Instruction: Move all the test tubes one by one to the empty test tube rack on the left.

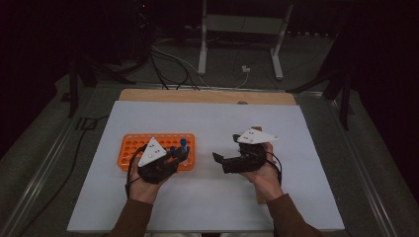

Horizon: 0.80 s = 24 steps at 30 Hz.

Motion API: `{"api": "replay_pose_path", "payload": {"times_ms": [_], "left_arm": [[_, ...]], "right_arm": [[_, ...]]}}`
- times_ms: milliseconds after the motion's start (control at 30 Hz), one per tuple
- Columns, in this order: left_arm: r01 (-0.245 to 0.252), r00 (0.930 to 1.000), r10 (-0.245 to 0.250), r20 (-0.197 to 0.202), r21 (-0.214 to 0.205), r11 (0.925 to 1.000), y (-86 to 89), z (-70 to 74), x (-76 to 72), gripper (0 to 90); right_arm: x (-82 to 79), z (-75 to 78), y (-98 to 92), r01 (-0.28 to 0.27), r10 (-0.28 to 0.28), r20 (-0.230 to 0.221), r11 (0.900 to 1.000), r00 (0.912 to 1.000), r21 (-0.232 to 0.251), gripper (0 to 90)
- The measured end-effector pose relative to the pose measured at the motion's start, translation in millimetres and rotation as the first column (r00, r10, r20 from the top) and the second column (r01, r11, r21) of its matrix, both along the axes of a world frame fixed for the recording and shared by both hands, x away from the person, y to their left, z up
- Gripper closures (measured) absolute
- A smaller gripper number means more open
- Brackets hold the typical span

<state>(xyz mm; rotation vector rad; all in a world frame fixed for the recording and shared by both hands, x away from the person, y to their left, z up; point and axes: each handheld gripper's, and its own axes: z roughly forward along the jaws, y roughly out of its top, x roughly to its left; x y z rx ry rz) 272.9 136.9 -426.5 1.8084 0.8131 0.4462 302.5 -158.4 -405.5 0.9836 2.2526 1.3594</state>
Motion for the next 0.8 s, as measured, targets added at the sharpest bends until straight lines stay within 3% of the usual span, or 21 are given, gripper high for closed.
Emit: {"api": "replay_pose_path", "payload": {"times_ms": [333, 800], "left_arm": [[-0.066, 0.9978, 0.066, 0.006, -0.015, 0.9977, 30.6, 2.8, -2.6, 78.2], [-0.141, 0.9900, 0.141, -0.006, 0.011, 0.9900, 58.7, -5.0, -4.6, 78.1]], "right_arm": [[-0.4, -3.8, -26.6, 0.055, -0.055, -0.001, 0.9981, 0.9985, 0.028, 2.8], [-2.7, -7.7, -48.7, 0.091, -0.091, -0.003, 0.9951, 0.9959, 0.039, 2.9]]}}
